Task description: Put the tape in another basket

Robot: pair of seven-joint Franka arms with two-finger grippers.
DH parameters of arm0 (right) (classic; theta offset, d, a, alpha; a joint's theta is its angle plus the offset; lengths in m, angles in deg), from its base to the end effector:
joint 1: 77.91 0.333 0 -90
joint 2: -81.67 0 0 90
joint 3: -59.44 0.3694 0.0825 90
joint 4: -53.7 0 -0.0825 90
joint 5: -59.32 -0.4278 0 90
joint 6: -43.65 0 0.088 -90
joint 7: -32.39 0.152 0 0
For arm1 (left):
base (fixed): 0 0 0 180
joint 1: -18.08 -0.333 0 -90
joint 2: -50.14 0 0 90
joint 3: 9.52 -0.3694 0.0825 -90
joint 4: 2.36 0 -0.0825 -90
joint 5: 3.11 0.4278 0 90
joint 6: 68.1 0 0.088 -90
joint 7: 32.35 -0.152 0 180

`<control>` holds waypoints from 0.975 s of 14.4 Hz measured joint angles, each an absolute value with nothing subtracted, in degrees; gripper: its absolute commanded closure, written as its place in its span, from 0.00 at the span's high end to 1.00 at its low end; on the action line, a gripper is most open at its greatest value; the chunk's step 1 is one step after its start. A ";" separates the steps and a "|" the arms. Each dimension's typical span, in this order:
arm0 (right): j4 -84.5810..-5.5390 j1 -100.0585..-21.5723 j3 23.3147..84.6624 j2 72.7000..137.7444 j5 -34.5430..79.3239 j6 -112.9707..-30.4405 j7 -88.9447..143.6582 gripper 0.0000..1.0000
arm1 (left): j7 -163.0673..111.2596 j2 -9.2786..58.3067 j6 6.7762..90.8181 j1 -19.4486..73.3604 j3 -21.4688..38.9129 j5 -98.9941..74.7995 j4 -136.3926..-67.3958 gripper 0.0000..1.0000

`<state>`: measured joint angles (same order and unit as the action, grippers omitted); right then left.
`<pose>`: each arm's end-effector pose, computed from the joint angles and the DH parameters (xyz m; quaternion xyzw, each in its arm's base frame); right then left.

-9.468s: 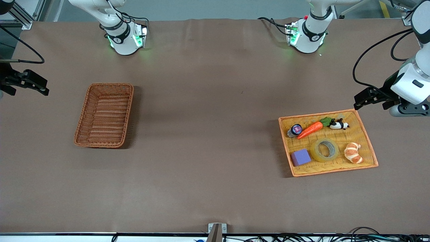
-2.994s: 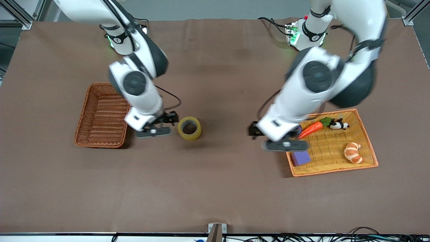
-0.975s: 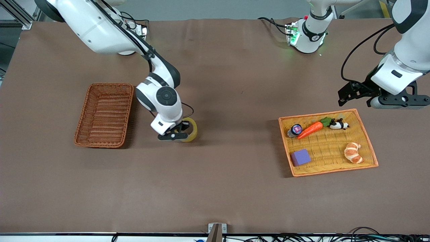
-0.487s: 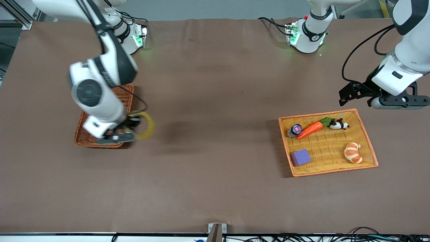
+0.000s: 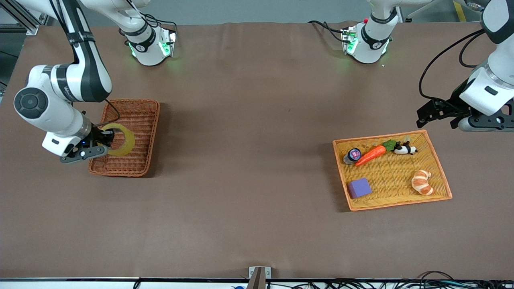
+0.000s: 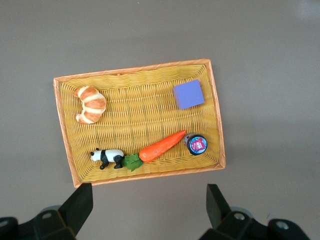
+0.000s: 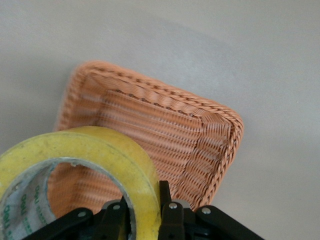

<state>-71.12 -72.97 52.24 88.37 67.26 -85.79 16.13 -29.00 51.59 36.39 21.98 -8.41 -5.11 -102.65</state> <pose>0.5821 -0.0312 0.3144 0.9841 0.1664 -0.0274 0.0563 0.6083 -0.0578 0.5776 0.9986 -0.0109 0.0479 0.0204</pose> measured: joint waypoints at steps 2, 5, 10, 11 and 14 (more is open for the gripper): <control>-77.58 -72.99 49.07 88.31 67.26 -94.09 13.26 0.02 | -29.00 51.59 36.40 22.05 -8.46 -5.12 -102.65 1.00; -84.72 -72.98 47.72 88.31 67.26 -104.45 12.65 0.11 | -29.00 51.59 36.42 22.04 -8.58 -5.11 -102.64 1.00; -90.21 -72.97 47.42 89.59 67.25 -113.11 12.65 0.52 | -29.00 51.42 36.42 22.05 -8.58 -5.11 -102.64 1.00; -90.89 -72.97 47.41 90.42 67.26 -115.16 12.65 0.78 | -29.00 51.33 36.42 22.05 -8.58 -5.11 -102.64 1.00; -91.41 -72.95 47.37 91.72 67.26 -117.75 12.70 1.00 | -29.00 51.17 36.42 22.12 -8.54 -5.11 -102.64 1.00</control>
<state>-91.41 -72.95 47.37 91.72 67.26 -117.75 12.70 -29.00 51.17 36.42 22.12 -8.54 -5.11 -102.64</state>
